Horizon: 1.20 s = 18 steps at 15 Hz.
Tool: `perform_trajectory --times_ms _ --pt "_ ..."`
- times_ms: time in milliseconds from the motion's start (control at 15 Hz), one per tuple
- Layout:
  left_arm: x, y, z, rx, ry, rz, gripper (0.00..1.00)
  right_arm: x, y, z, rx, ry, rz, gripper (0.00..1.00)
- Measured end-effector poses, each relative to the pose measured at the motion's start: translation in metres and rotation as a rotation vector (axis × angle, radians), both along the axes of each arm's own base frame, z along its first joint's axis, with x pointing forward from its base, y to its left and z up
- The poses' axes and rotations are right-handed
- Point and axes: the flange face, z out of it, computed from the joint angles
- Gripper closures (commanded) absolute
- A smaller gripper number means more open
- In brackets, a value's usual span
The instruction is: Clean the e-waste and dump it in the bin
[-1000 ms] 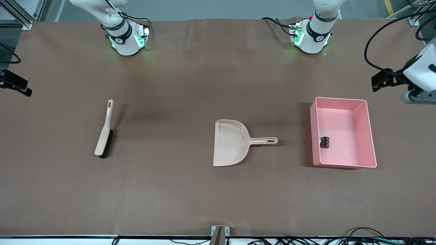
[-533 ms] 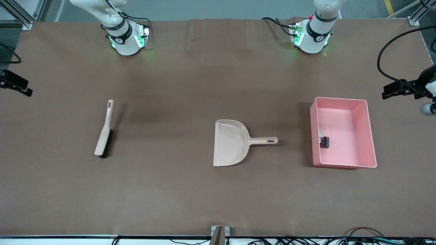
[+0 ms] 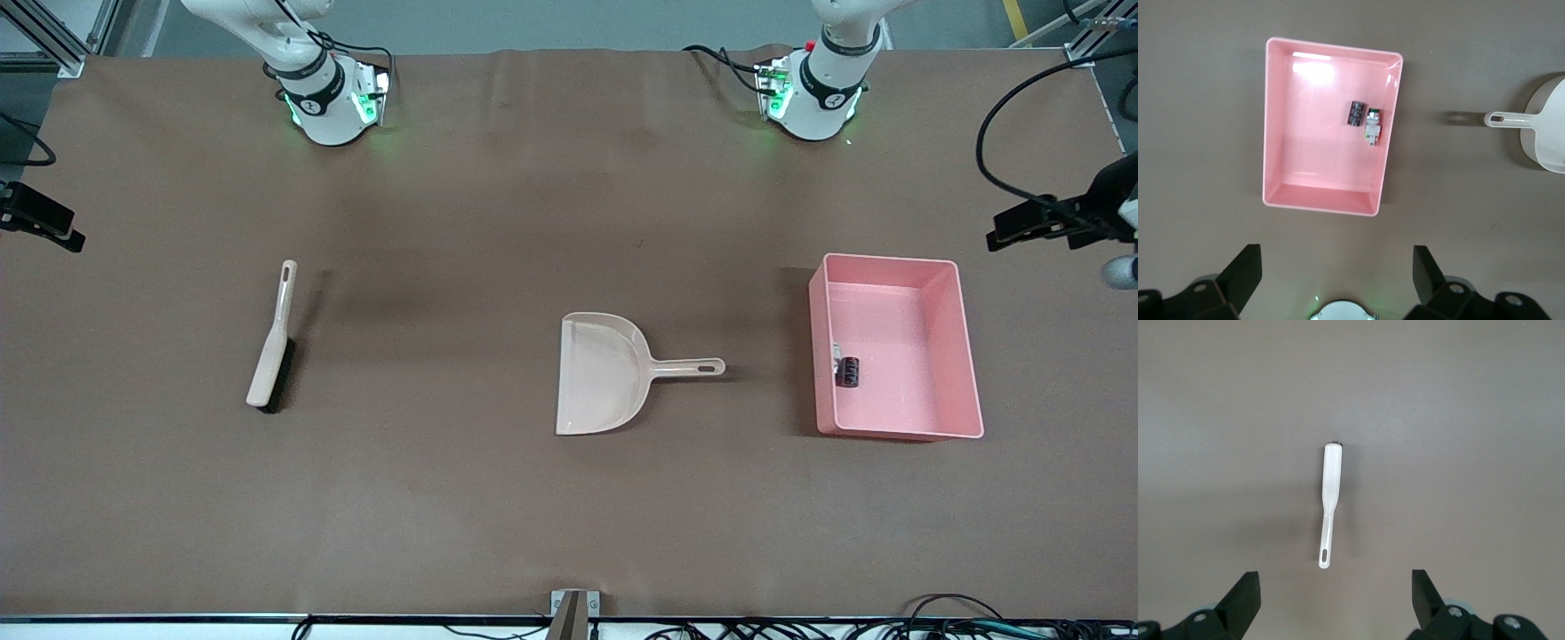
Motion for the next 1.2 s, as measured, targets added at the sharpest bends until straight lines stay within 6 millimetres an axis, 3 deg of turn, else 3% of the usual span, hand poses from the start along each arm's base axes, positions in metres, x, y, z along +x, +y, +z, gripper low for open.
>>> perform_trajectory --times_ms 133,533,933,1200 --pt "-0.003 0.002 0.004 0.006 -0.001 -0.001 0.0 0.0 0.0 0.0 0.0 0.0 0.0 0.0" --pt "0.009 -0.044 -0.008 0.028 -0.042 -0.068 0.0 0.0 0.0 0.0 0.0 0.0 0.0 0.0" --pt "0.016 -0.02 -0.013 0.011 -0.05 -0.018 0.0 0.0 0.0 0.0 0.0 0.0 0.0 0.0" --pt "0.015 -0.021 -0.01 0.011 -0.055 -0.016 0.0 0.0 0.0 0.0 0.0 0.0 0.0 0.0"
